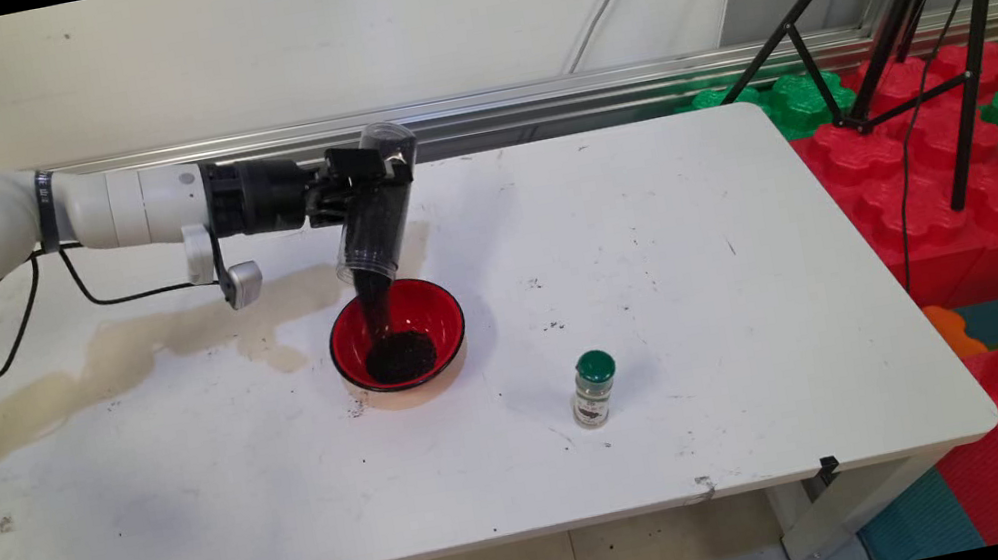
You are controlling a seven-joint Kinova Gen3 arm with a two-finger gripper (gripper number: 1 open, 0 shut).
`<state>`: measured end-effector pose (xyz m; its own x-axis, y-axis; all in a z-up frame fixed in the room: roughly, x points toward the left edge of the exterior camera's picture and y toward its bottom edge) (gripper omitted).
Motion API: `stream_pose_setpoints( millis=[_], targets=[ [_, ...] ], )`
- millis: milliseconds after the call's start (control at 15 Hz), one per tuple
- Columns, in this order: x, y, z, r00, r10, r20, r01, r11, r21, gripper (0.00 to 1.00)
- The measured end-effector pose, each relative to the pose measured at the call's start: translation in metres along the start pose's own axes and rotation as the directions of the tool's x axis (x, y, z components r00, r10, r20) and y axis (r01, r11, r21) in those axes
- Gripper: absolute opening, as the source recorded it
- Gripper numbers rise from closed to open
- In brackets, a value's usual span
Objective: Pour the black seasoning powder in the red bowl
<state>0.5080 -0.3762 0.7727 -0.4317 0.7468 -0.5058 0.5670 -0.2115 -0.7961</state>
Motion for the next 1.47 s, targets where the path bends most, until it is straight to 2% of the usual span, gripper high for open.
stream_pose_setpoints(
  millis=[1067, 1267, 1467],
  targets=[
    [0.0006, 0.0005, 0.0027, 1.0, 0.026, 0.003, -0.026, 0.999, 0.021, 0.0],
    [0.0, 0.0007, 0.0034, 1.0, -0.01, 0.002, 0.01, 1.0, 0.013, 0.0],
    [-0.0008, 0.0017, 0.004, 0.995, -0.1, 0.004, 0.1, 0.995, -0.007, 0.0]
  ],
)
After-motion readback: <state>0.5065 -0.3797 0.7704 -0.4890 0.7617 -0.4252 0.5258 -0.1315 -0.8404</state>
